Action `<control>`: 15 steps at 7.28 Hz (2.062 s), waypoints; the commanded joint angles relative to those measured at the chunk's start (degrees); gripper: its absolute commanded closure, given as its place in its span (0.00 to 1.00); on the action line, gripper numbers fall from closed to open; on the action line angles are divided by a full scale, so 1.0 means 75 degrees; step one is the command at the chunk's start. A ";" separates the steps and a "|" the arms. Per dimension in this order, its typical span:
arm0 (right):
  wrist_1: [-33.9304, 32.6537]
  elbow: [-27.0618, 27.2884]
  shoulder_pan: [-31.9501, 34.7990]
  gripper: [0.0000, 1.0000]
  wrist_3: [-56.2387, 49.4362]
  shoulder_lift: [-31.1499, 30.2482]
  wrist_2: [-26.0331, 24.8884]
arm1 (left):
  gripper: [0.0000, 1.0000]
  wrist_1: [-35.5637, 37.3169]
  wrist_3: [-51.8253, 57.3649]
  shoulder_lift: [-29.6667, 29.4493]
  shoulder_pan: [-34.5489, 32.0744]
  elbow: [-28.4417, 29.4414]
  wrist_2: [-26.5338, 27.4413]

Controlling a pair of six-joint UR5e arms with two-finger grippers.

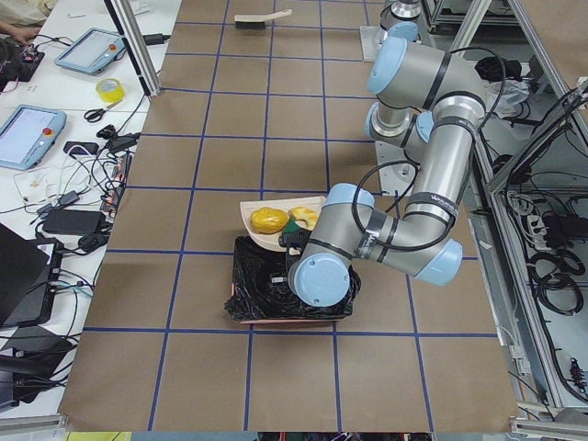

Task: Sweep and dump trash into bin
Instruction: 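Tilt the dustpan with the left gripper to dump the trash into the bin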

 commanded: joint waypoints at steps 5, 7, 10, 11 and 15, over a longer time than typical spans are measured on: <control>-0.1226 0.0670 0.0102 0.00 0.0060 -0.0141 0.0018 | 1.00 0.1189 0.1647 -0.0726 0.0044 0.1224 0.0668; -0.1215 0.0658 0.0091 0.00 0.0037 -0.0152 0.0030 | 1.00 0.1287 0.2329 -0.0644 -0.0040 0.1143 0.0727; -0.1168 0.0682 0.0091 0.00 0.0025 -0.0387 0.0041 | 1.00 0.1894 0.2903 -0.0620 -0.0343 0.1026 0.1124; -0.1168 0.0682 0.0091 0.00 0.0025 -0.0398 0.0041 | 1.00 0.2175 0.2905 -0.0620 -0.0495 0.1014 0.1670; -0.1179 0.0693 0.0091 0.00 0.0025 -0.0387 0.0041 | 1.00 0.2612 0.2788 -0.0457 -0.1235 0.0967 0.2812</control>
